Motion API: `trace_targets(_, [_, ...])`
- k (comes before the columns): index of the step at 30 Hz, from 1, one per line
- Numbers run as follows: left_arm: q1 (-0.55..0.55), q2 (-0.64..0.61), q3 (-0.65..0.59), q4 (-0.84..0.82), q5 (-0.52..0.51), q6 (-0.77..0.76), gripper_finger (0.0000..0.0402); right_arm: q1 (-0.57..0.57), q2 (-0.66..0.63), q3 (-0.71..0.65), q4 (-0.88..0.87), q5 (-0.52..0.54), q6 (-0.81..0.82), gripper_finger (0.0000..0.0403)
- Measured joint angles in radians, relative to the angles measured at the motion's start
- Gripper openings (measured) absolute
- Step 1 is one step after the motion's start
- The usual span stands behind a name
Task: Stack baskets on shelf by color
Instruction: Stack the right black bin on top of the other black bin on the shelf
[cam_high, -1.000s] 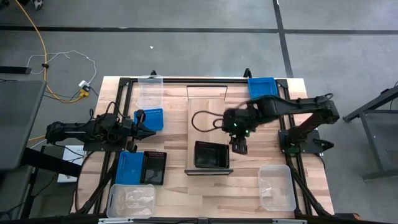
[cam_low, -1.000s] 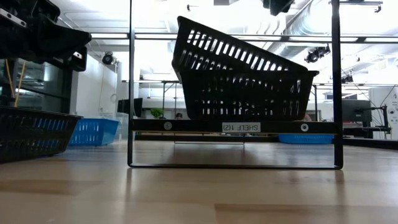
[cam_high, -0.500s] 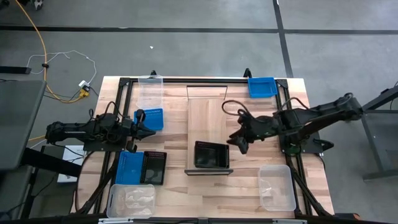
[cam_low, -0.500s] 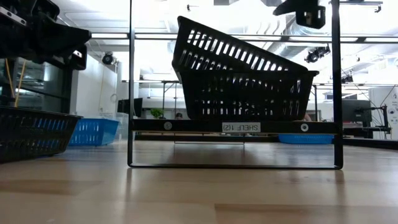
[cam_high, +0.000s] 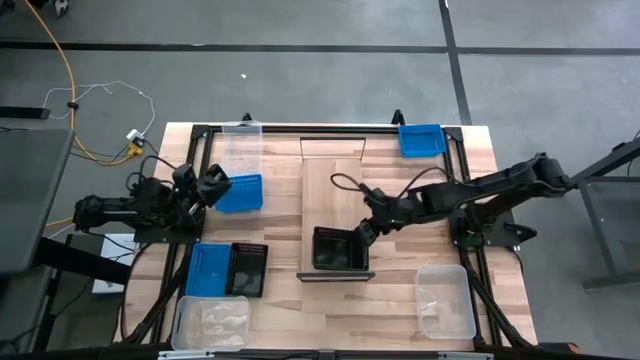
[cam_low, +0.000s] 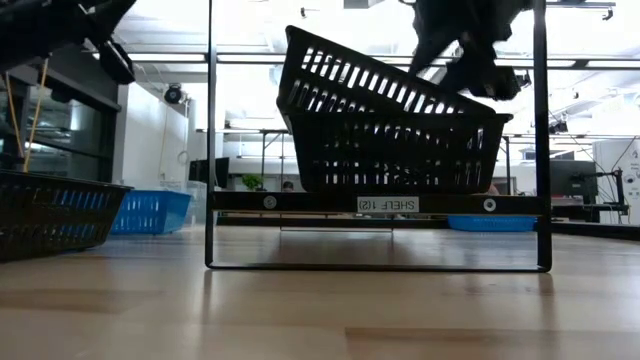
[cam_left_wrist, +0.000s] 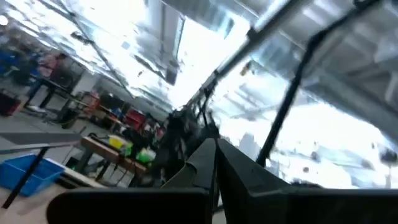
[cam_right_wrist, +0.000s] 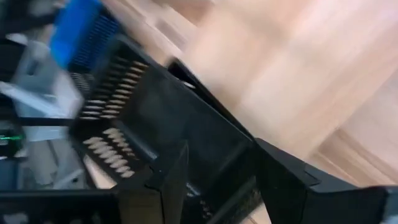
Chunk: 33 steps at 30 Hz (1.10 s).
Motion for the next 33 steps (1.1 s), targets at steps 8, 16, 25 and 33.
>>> trace_targets(8, [0.001,0.237,0.145,-0.112,-0.031,0.053,0.0003,0.024,0.024,0.000,-0.012,0.006,0.103,0.0165])
trace_targets(16, [0.027,0.502,0.297,-0.164,-0.023,0.241,0.0003,0.024,0.034,0.001,-0.054,0.048,-0.049,0.0165])
trace_targets(25, [0.073,0.605,0.342,-0.167,-0.023,0.392,0.0003,0.025,0.039,0.002,-0.034,0.058,-0.391,0.0165])
trace_targets(33, [0.107,0.606,0.342,-0.178,-0.074,0.394,0.0003,0.021,0.062,0.002,0.000,0.141,-0.601,0.0165])
